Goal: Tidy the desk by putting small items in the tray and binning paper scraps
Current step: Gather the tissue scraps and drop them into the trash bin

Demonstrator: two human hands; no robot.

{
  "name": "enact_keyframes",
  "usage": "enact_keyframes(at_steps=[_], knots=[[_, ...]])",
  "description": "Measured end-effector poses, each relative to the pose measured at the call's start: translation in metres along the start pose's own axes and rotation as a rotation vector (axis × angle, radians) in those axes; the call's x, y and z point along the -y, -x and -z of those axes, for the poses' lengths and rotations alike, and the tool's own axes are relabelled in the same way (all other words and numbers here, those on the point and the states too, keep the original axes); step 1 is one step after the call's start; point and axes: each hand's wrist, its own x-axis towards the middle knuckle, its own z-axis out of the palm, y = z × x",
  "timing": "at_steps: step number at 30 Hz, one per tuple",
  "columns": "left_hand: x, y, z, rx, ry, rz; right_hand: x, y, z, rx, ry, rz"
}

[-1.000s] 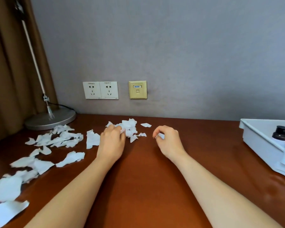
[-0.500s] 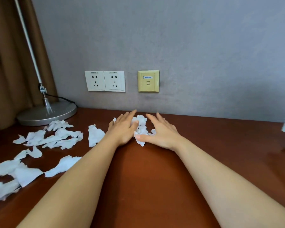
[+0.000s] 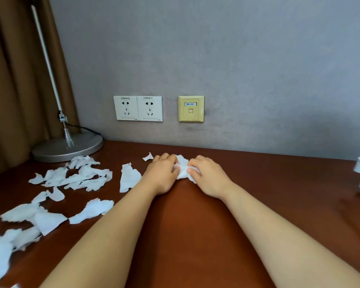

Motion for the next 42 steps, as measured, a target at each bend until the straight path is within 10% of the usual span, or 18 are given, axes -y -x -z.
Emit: enact_keyframes(at_steps=[42], knots=[[-0.162,0.275,0.066,-0.119,0.484,-0.268,0.08,0.289,0.118,-0.307,-0.734,-0.618]])
